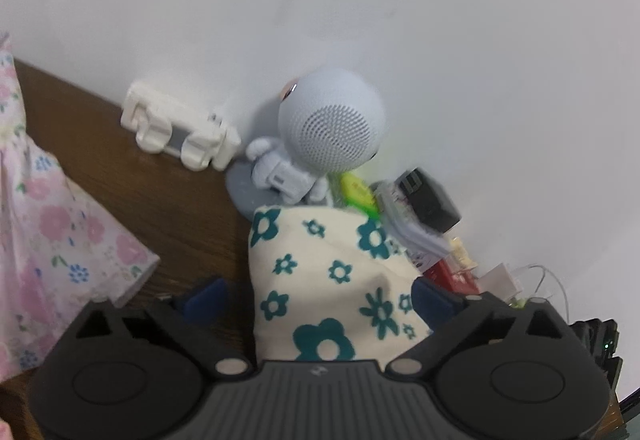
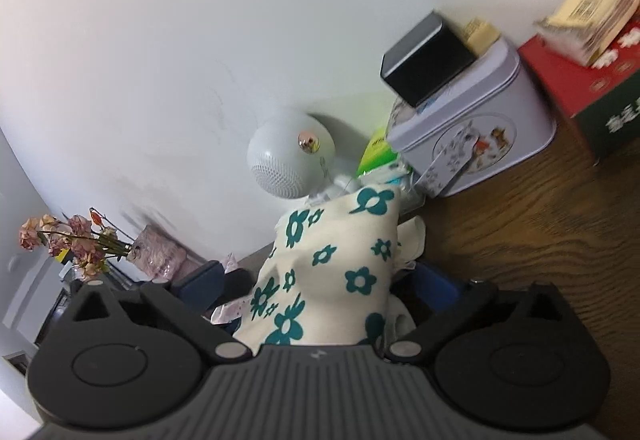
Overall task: Fold clothes
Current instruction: 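Lower the bundle onto the table and open both grippers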
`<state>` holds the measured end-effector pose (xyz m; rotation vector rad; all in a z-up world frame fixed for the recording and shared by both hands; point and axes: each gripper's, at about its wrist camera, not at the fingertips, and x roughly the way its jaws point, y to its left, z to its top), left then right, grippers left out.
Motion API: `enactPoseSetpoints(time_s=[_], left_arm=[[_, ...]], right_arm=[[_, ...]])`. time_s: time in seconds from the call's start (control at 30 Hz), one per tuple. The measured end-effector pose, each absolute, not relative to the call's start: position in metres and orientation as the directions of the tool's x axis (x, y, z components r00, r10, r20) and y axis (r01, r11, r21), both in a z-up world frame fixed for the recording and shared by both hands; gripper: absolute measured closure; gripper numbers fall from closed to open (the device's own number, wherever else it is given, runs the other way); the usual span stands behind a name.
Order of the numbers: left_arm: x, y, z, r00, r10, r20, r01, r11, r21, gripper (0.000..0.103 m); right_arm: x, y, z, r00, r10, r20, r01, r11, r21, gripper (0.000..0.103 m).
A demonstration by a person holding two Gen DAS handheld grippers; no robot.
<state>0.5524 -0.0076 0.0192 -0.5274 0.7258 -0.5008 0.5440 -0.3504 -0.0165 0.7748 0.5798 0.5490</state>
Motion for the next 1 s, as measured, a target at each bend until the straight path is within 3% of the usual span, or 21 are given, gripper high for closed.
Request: enactPoseSetpoints(time_s=[0.47, 0.63, 1.0], left_arm=[[0.505, 0.0, 0.035, 0.746, -0.49, -0.451, 0.257, 0.837, -0.484, 0.0], [0.478, 0.0, 0.036, 0.765, -0.463, -0.448, 0.275, 0.864, -0.422, 0.0], [0.401, 0.003, 0.044, 0.871, -0.283, -0.402, 0.213, 0.954, -0.209, 0.0]], right_arm=[[0.505, -0.35, 0.008, 0.76, 0.6, -0.249, -0.284, 0.651, 0.704, 0.0], [0.475, -0.331, 0.02, 0.789, 0.547, -0.279, -0.304, 0.742, 0.597, 0.0], [0.414, -0.275, 0.028, 0.801, 0.463, -0.379, -0.333, 0.871, 0.361, 0.0]])
